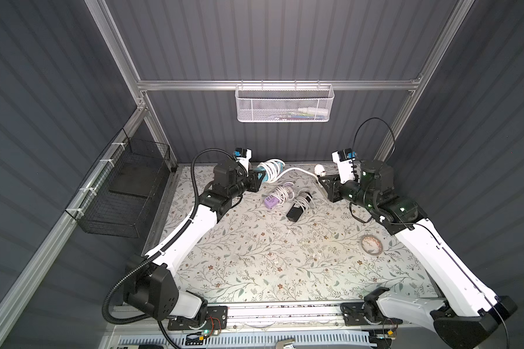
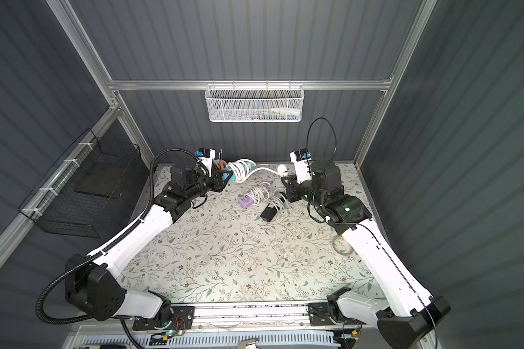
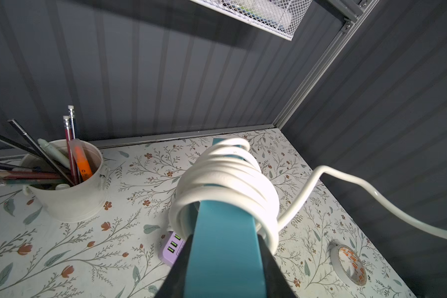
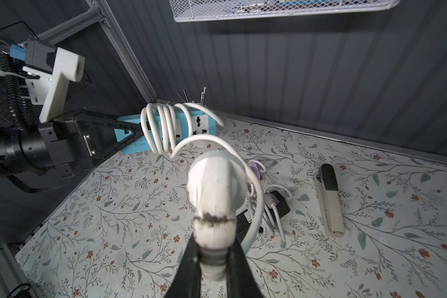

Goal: Unwrap the cord wrapped around the power strip
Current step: Unwrap the power cord from the power strip.

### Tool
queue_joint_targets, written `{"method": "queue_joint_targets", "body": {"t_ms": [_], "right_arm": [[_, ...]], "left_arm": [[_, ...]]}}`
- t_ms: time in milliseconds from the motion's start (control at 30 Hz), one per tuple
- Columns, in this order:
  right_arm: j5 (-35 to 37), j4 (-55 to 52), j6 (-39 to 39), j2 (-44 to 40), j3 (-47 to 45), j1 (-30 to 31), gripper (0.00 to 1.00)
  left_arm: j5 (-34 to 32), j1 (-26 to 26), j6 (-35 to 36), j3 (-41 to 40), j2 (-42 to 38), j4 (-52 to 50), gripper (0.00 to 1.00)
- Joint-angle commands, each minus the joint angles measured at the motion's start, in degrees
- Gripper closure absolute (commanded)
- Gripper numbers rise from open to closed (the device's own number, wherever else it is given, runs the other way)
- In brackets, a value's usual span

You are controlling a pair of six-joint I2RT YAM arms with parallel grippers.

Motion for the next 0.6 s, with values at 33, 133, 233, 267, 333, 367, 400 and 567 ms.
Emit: {"method": "queue_joint_targets", "body": {"t_ms": [33,133,233,267,333,367,400,567], "right_arm": [[-1.7,2.3,1.2,-1.3,-1.4,-0.2,1.0],[-4.9,3.4,3.3,-2.0,-2.5,-1.0,1.0],[-8.7,5.0,6.4,-2.3,-3.9,-1.0,1.0],[-9.9,5.7,7.3,-2.3,-4.5,-1.0,1.0],[-11.3,7.9,9.5,-2.4,-6.3,-1.0,1.0],[-11.3,8.7,10.3,-2.2,-7.3,-1.0,1.0],[-11.3,9.3,10.9,-2.0,-8.4,-1.0,1.0],[-10.4,11.5,12.0,0.1,-11.7,-1.1,1.0]], "left_arm": [[1.3,-0.2,0.2,0.5,-1.3,4.3,1.0],[2.9,0.2,-0.8,0.3,-1.7,5.6,1.0],[4.5,0.8,-2.2,0.1,-2.2,7.5,1.0],[5.2,1.2,-2.8,0.2,-2.2,8.1,1.0],[6.6,1.8,-3.9,0.3,-2.6,9.5,1.0],[7.6,2.0,-4.4,0.5,-2.7,10.0,1.0],[8.0,2.2,-5.0,0.8,-2.9,10.5,1.0],[12.5,2.3,-7.2,2.1,-4.0,12.6,1.0]]}}
